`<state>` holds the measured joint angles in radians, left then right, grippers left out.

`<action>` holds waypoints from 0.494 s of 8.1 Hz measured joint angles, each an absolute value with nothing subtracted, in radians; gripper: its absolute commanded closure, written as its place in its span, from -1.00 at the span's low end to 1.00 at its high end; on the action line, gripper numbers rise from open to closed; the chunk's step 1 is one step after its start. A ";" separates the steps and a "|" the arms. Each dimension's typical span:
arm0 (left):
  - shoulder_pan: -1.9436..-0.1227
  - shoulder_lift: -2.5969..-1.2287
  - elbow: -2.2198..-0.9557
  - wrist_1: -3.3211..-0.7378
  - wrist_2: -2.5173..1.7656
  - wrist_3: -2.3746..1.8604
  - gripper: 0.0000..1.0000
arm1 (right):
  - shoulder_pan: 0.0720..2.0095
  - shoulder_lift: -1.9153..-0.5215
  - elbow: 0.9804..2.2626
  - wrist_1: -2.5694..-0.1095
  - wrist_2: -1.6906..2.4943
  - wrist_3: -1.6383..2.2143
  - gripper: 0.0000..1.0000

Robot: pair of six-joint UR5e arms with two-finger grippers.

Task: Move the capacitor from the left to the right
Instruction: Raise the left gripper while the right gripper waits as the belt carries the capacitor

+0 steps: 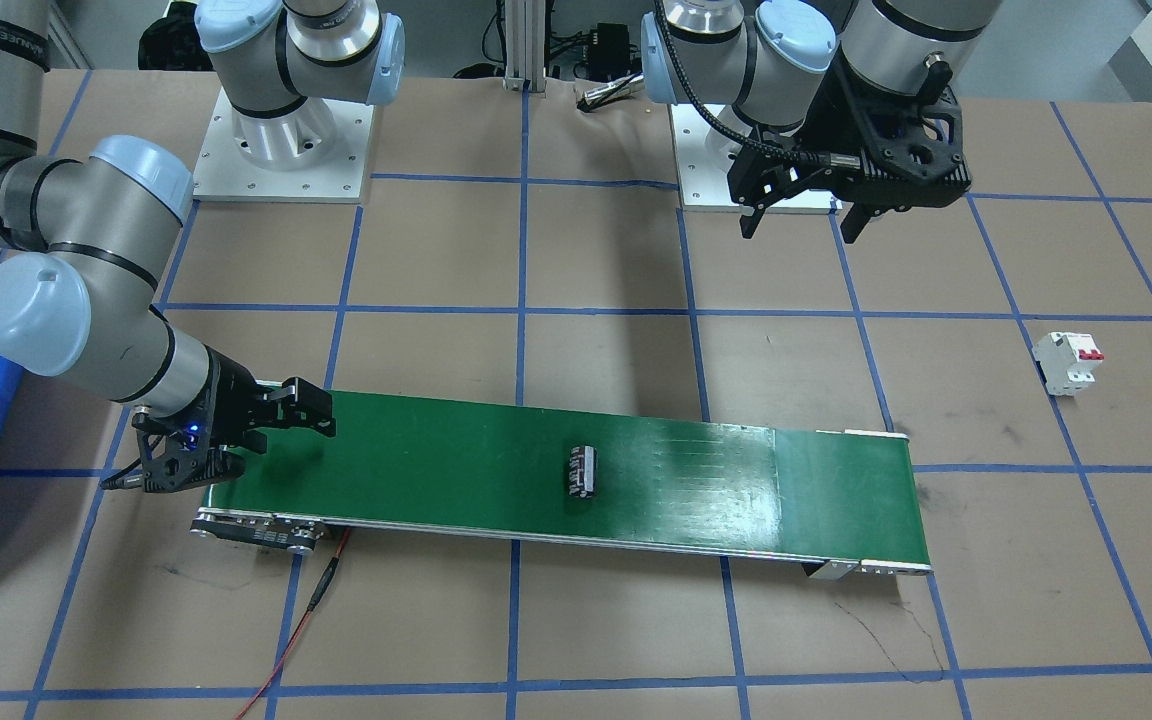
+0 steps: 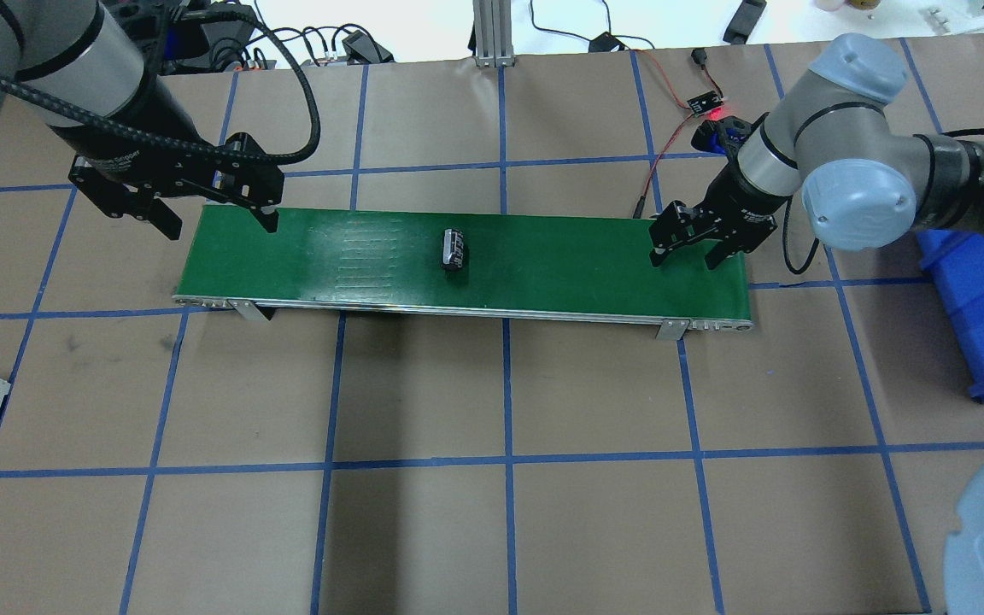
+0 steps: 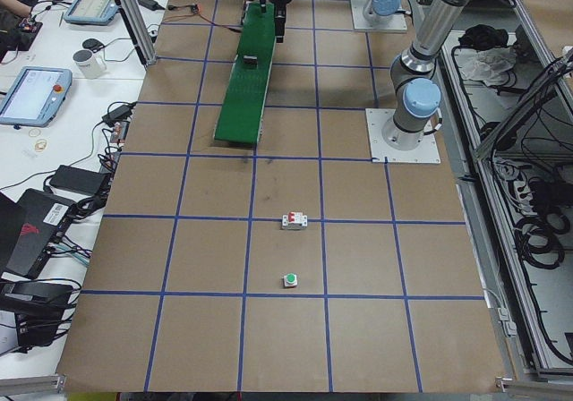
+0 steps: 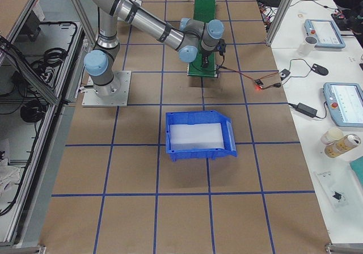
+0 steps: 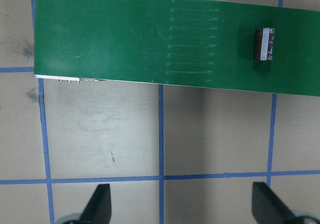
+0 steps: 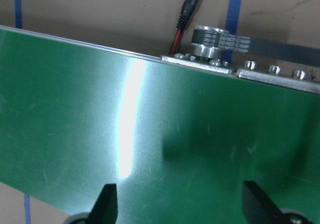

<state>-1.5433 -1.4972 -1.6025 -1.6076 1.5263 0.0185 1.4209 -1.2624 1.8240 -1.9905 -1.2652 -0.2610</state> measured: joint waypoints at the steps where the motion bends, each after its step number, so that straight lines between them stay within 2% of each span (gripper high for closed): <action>1: -1.544 -1.497 -1.603 -1.608 1.526 0.019 -1.00 | 1.422 -1.262 1.826 -1.989 -1.263 -0.236 -0.93; 4: -1.544 -1.497 -1.605 -1.608 1.527 0.021 -1.00 | 1.422 -1.253 1.820 -1.998 -1.258 -0.210 -0.96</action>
